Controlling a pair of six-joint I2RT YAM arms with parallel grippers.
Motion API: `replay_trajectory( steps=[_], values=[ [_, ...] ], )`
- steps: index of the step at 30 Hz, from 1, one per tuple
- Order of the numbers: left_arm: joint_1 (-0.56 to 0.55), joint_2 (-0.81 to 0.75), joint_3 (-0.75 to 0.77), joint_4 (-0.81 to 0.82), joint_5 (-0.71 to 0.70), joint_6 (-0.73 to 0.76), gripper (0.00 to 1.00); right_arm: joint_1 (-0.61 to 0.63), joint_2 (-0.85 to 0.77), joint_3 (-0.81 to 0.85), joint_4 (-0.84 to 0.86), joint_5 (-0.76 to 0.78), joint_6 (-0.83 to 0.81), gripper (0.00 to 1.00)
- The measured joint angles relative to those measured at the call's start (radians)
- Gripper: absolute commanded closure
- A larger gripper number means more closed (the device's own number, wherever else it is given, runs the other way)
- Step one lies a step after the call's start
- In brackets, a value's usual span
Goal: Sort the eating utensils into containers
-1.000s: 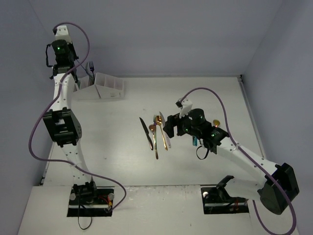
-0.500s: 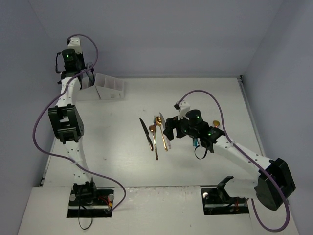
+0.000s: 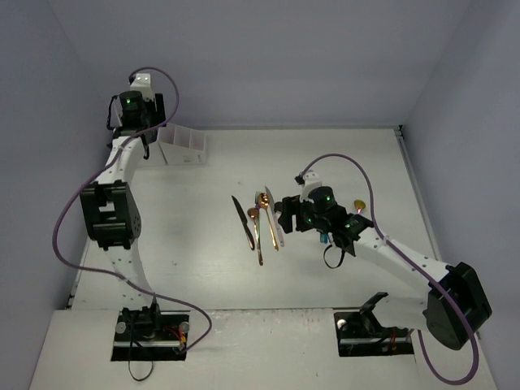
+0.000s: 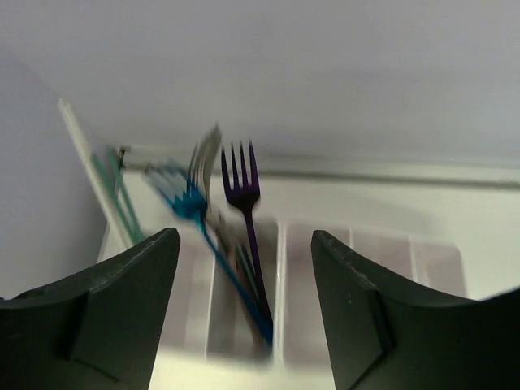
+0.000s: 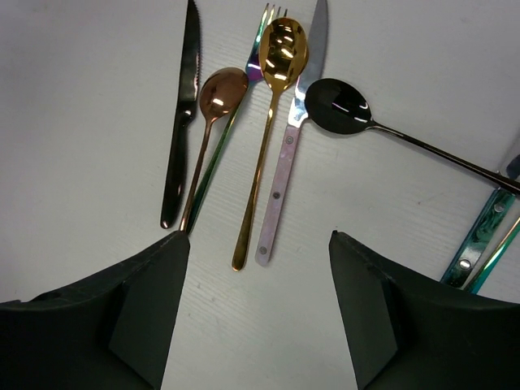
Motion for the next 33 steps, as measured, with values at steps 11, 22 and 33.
replay_trajectory(
  steps=[11,22,33],
  values=[
    [-0.164,-0.775,-0.485,-0.143,-0.034,-0.229,0.25,0.015,0.099,0.051,-0.013,0.074,0.088,0.60],
    [-0.186,-1.321,-1.029,-0.364,0.043,-0.333,0.25,0.143,0.372,0.219,-0.011,0.174,0.159,0.73],
    [-0.187,-1.436,-1.162,-0.462,0.051,-0.334,0.25,0.160,0.561,0.298,-0.007,0.239,0.224,0.77]
  ],
)
